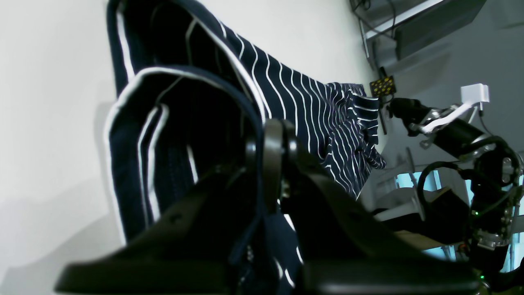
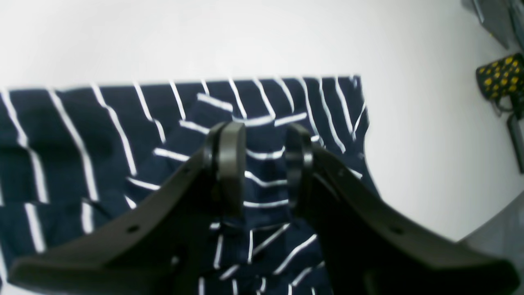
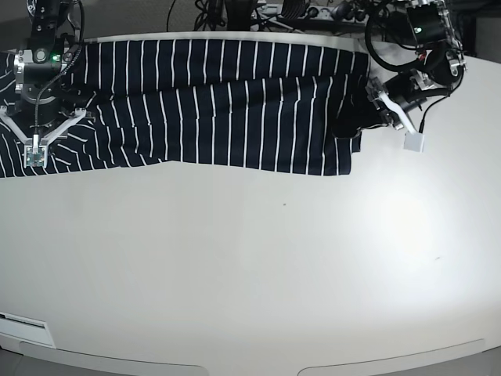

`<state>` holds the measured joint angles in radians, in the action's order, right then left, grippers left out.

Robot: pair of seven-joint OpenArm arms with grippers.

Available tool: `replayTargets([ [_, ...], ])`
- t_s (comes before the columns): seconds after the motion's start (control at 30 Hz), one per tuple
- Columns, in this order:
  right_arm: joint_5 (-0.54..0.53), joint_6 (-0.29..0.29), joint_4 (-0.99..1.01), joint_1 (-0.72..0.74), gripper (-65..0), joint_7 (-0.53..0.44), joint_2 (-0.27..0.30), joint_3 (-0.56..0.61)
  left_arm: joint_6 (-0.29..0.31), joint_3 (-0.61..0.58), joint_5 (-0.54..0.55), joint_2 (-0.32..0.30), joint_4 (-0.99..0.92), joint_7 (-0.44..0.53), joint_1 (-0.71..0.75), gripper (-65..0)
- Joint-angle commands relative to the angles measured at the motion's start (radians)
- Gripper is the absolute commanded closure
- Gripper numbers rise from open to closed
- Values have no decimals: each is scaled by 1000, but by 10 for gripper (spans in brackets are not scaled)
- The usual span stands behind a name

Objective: Fold the T-shirt properly
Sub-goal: 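Move the left gripper to the strip's other end and grasp it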

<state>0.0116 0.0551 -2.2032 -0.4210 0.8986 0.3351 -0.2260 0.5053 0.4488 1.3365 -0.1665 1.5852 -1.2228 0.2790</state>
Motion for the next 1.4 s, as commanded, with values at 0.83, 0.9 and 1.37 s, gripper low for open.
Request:
replayTargets([
  [0.83, -41, -30, -66, 2, -198, -11, 14, -6, -155, 188, -287, -67, 30, -13, 27, -433],
  [0.9, -41, -29, -66, 3, -198, -11, 14, -6, -184, 171, -330, -66, 30, 1, 47, -432],
  [1.37, -41, -31, -66, -14, -198, -11, 14, -6, -239, 38, -388, -66, 227, 13, 201, -432],
])
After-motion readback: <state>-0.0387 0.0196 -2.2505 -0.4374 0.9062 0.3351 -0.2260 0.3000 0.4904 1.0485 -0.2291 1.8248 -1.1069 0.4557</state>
